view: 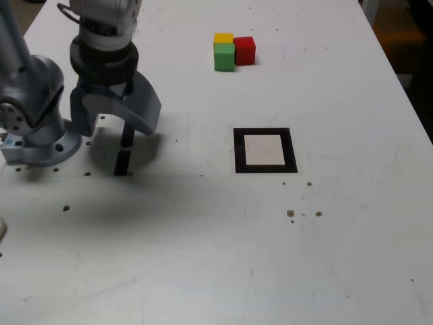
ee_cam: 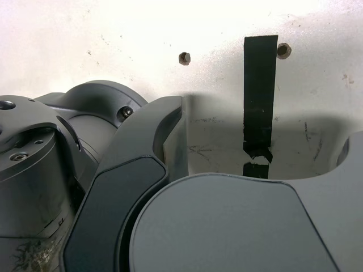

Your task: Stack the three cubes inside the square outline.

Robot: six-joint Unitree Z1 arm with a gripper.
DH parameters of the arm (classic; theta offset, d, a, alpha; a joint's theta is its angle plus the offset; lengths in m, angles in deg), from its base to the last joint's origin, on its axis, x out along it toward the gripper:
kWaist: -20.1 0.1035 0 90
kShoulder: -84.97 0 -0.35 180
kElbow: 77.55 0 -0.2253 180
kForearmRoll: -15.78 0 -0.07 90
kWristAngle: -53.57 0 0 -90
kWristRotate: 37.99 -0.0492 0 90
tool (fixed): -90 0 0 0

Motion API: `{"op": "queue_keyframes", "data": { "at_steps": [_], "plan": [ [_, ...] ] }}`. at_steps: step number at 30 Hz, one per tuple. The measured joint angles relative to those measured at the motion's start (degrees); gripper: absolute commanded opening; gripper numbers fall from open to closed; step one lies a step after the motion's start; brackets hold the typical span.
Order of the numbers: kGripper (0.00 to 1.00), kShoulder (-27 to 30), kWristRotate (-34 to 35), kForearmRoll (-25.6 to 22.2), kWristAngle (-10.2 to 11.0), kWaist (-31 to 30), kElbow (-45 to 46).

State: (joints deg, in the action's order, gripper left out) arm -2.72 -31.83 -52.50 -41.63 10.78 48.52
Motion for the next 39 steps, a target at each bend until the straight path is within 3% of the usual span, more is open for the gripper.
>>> {"op": "queue_keyframes", "data": {
  "at_steps": [21, 32, 39],
  "plan": [
    [1.00, 0.3, 3.3, -0.8, 0.3, 0.0, -1.7],
    [1.00, -0.6, 10.5, 0.0, 0.5, -0.1, -7.1],
    [1.00, -0.7, 13.3, -2.8, 2.9, 3.7, -17.0]
  ]
}}
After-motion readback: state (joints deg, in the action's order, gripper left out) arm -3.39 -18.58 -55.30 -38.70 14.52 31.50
